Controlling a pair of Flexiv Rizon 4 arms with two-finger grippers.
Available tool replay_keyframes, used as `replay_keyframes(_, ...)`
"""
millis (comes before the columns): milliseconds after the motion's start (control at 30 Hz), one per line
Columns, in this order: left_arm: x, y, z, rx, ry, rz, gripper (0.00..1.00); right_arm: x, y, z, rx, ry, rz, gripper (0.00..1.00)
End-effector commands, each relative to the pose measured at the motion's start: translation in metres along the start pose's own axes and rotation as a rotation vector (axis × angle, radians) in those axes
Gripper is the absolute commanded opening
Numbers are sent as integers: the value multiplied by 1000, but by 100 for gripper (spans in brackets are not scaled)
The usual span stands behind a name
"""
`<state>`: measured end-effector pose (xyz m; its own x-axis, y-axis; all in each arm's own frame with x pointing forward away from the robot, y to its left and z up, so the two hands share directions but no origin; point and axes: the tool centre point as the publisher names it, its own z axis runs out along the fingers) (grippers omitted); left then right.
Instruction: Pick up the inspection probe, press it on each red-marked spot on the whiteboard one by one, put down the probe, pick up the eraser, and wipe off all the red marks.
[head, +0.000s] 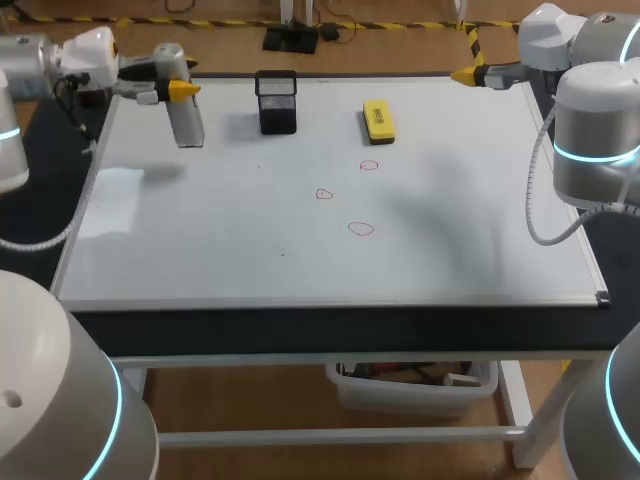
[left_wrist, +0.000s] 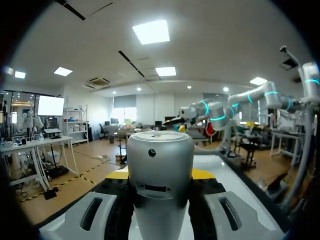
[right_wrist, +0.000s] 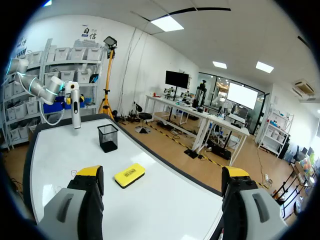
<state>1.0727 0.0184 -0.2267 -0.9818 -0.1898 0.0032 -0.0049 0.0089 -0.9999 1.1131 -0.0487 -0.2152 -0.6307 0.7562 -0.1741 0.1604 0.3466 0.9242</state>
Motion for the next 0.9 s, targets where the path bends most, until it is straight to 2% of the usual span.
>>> replay_keyframes(33, 6, 1, -1, 7, -368, 6, 0, 0, -1, 0, -2, 1, 0, 100)
replay_keyframes(667, 6, 1, -1, 7, -368, 6, 0, 0, -1, 0, -2, 1, 0, 100)
replay_keyframes(900, 6, 1, -1, 7, -368, 6, 0, 17, 17, 40, 2, 127, -106, 100)
